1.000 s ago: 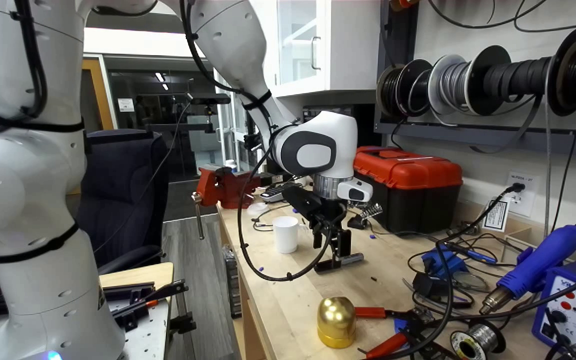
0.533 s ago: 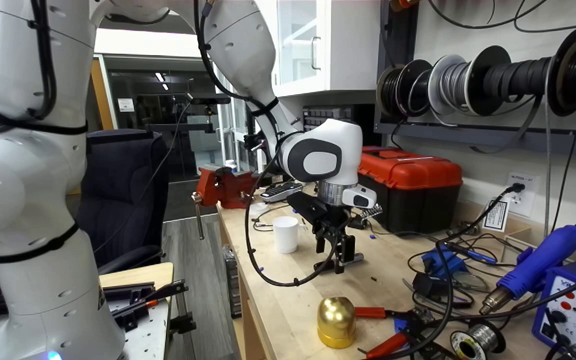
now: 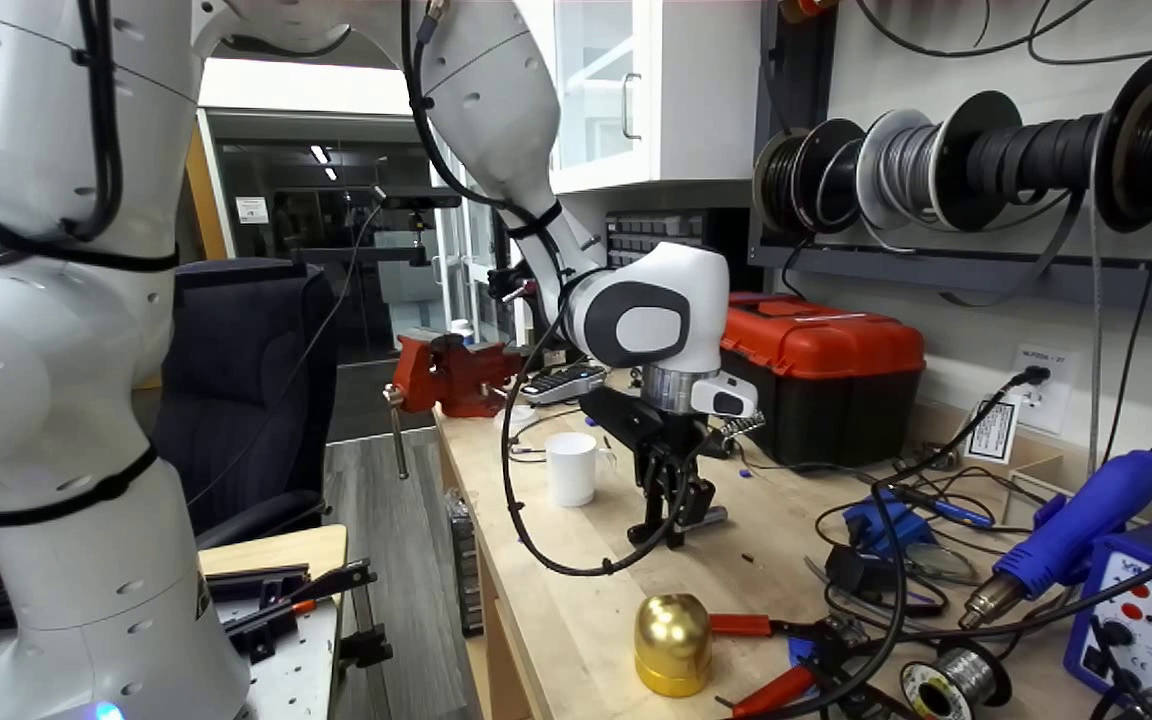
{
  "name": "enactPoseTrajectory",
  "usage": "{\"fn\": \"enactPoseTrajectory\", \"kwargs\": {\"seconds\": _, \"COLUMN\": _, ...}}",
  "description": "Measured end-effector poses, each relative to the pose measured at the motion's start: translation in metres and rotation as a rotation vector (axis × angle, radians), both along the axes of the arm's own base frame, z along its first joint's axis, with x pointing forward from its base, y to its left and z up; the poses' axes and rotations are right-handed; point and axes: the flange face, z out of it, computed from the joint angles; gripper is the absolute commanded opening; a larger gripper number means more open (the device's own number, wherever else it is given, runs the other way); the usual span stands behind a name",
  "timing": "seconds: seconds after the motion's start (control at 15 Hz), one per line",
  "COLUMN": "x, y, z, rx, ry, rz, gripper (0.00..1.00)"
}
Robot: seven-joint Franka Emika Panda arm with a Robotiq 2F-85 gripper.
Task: Put the black marker inside the white mug
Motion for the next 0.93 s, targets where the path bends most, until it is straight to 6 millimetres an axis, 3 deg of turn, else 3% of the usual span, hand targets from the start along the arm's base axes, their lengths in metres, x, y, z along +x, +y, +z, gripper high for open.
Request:
{"fn": "enactPoseTrajectory", "kwargs": {"seconds": 0.2, "x": 0.003, "y": 0.001, "z": 0.003, "rx": -0.006, "ry": -0.008, "rz": 0.012, "gripper": 0.02}}
{"fn": "enactPoseTrajectory", "kwargs": {"seconds": 0.27, "x": 0.004, "y": 0.002, "z": 0.004, "rx": -0.008, "ry": -0.01, "rz": 0.015, "gripper": 0.06}}
{"fn": "enactPoseTrajectory", "kwargs": {"seconds": 0.67, "x": 0.008, "y": 0.006, "z": 0.013, "rx": -0.011, "ry": 0.034, "rz": 0.026, "gripper": 0.06}}
{"fn": "enactPoseTrajectory", "kwargs": {"seconds": 0.93, "x": 0.012, "y": 0.006, "z": 0.044, "rx": -0.021, "ry": 0.076, "rz": 0.04, "gripper": 0.06}}
